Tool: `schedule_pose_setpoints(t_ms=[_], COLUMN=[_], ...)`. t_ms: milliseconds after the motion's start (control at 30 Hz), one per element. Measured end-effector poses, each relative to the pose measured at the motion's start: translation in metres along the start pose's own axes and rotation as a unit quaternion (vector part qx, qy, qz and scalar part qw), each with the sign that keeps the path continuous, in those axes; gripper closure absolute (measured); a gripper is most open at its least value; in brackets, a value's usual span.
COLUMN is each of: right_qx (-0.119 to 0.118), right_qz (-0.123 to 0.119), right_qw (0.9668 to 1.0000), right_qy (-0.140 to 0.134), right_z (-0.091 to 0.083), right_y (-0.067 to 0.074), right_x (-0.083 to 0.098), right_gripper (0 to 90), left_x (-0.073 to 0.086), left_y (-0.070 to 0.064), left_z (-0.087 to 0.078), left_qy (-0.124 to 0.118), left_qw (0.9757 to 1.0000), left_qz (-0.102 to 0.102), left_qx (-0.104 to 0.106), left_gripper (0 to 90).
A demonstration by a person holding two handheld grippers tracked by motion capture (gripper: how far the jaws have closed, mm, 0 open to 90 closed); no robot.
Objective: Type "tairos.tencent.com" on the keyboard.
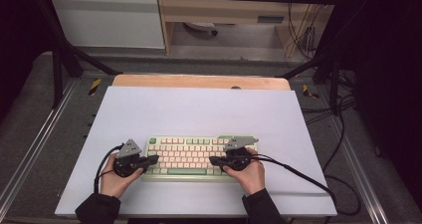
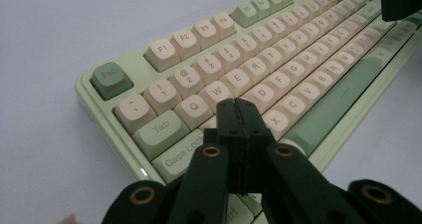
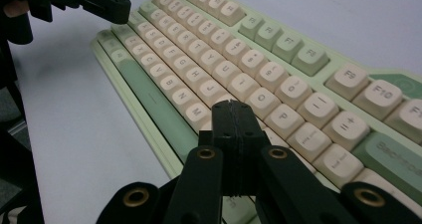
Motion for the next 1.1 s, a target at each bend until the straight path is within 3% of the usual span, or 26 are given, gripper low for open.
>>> schedule_pose_setpoints(t_ms=[667, 1100], right_qx=[0.020, 0.026], right_qz=[0.011, 0.018], right_qw=[0.9997, 0.9994], right_qy=[-0.012, -0.017], right_z=[-0.035, -0.044], right_y=[-0.021, -0.026], right_x=[0.019, 0.025], right_gripper=[90.0, 90.0], left_x=[-0.018, -0.035], left_y=[-0.010, -0.019], left_z=[0.009, 0.030], left_qy=[-0.003, 0.000], left_qw=[0.9999, 0.9998], left_qz=[0.012, 0.019], left_qx=[0.001, 0.008], left_gripper=[89.7, 89.7])
Point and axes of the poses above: each handheld gripper's, and its own axes: z roughly forward along the jaws, x roughly out of its underside, y roughly to its left, the point moved 4 cm from there along z, roughly forward along the jaws, and after that the axes turned 8 degrees about -y, right-handed, at the moved point
